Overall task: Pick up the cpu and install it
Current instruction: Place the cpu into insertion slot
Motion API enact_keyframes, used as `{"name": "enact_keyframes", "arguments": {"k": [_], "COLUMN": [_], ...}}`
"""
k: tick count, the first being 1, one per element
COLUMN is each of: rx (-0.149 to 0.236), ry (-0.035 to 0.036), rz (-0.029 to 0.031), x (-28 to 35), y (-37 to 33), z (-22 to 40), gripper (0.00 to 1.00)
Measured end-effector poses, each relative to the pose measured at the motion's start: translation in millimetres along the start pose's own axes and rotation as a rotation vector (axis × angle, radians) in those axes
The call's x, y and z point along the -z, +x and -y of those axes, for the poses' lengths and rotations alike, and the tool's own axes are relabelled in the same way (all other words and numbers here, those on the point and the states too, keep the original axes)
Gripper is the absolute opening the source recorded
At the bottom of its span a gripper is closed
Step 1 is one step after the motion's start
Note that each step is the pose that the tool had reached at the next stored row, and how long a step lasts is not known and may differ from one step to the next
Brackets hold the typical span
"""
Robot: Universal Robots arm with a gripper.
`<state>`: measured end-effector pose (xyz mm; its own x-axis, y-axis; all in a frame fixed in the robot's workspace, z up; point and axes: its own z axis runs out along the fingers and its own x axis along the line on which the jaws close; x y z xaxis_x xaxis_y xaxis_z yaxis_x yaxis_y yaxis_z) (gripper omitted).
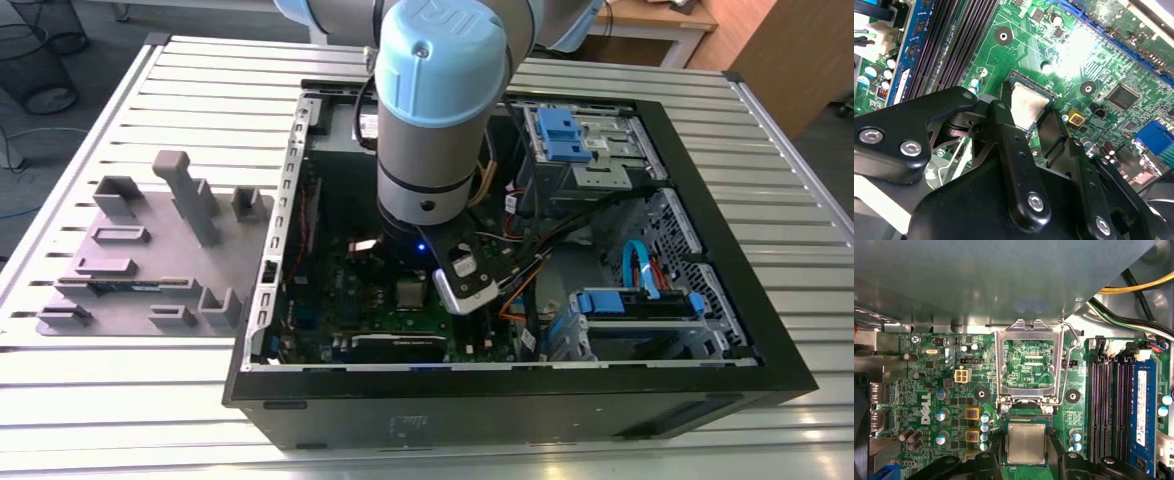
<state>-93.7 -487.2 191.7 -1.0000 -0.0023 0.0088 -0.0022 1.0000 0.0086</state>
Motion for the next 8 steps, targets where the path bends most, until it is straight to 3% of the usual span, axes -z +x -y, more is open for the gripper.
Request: {"name": "enact_keyframes", "arguments": {"k": [8], "rx": [-0.016], "ry": [0.0021], "rz": [0.0002], "x": [0.0], "y": [0.0], "z": [-0.7], "gripper": [0.48]}}
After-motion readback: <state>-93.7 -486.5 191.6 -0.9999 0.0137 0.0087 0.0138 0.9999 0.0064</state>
